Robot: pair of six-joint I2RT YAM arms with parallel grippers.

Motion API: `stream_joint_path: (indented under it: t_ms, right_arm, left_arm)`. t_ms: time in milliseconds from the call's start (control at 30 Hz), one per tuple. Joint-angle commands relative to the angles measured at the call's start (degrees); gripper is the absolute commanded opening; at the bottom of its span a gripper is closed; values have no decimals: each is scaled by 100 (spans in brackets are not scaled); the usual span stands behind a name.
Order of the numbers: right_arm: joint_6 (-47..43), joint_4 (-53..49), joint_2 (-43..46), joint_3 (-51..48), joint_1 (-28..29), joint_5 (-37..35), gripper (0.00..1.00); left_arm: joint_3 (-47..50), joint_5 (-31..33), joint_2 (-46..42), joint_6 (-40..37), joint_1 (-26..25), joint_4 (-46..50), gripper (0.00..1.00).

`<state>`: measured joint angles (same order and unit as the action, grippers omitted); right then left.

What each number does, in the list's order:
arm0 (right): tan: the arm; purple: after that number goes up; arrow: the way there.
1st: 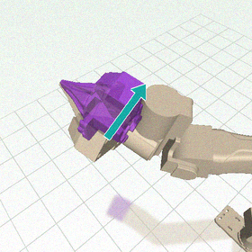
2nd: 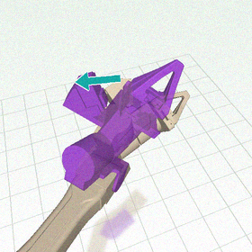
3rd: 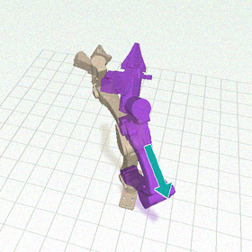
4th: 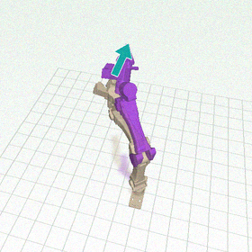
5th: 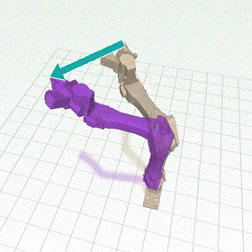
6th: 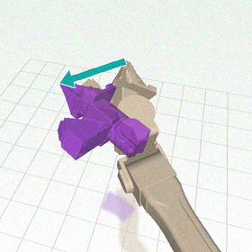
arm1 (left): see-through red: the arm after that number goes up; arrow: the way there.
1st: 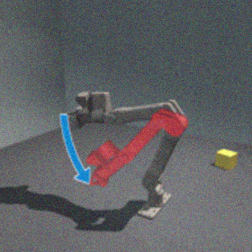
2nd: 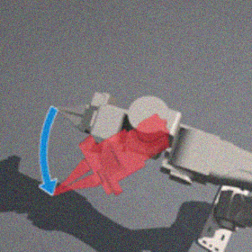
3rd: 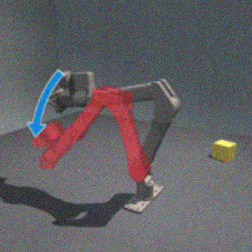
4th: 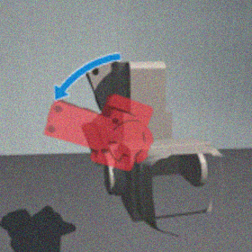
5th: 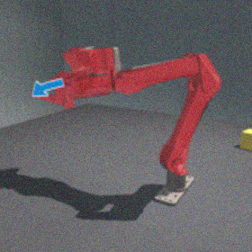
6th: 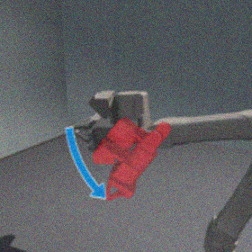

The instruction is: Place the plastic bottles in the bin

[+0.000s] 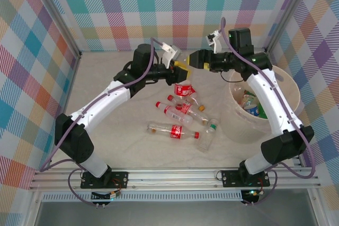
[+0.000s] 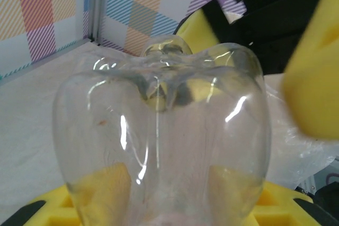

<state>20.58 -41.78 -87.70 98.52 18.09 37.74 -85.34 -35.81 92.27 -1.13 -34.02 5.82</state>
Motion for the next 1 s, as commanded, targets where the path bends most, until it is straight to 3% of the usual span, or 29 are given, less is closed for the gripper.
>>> stream_joint_path:
  t_ms: [0,400,600,767,833,900,933,967]
  right_arm:
    - [-9,257,-73,-43,51,194,86]
    - [-40,517,-109,-202,67,274,84]
    - [-2,543,-12,-226,62,125,68]
    - [-1,560,100,-239,63,-56,59]
    - [-6,534,134,-207,54,-151,58]
    - [-1,485,165,-153,29,-339,57]
    - [-16,455,181,-96,-8,-406,56]
    - [-43,398,196,-6,-61,-485,55]
  left_arm:
    - [-323,-343,95,-99,-58,-155,37]
    - [-356,-533,173,259,-149,-514,38]
    - [-220,-438,91,429,-149,-743,42]
    - [-95,-293,5,435,-149,-782,59]
    - [-21,-215,-71,464,-149,-841,73]
    - [78,-110,-198,456,-141,-835,93]
    - [137,-67,-274,441,-140,-819,99]
    - [223,-19,-393,441,-131,-816,100]
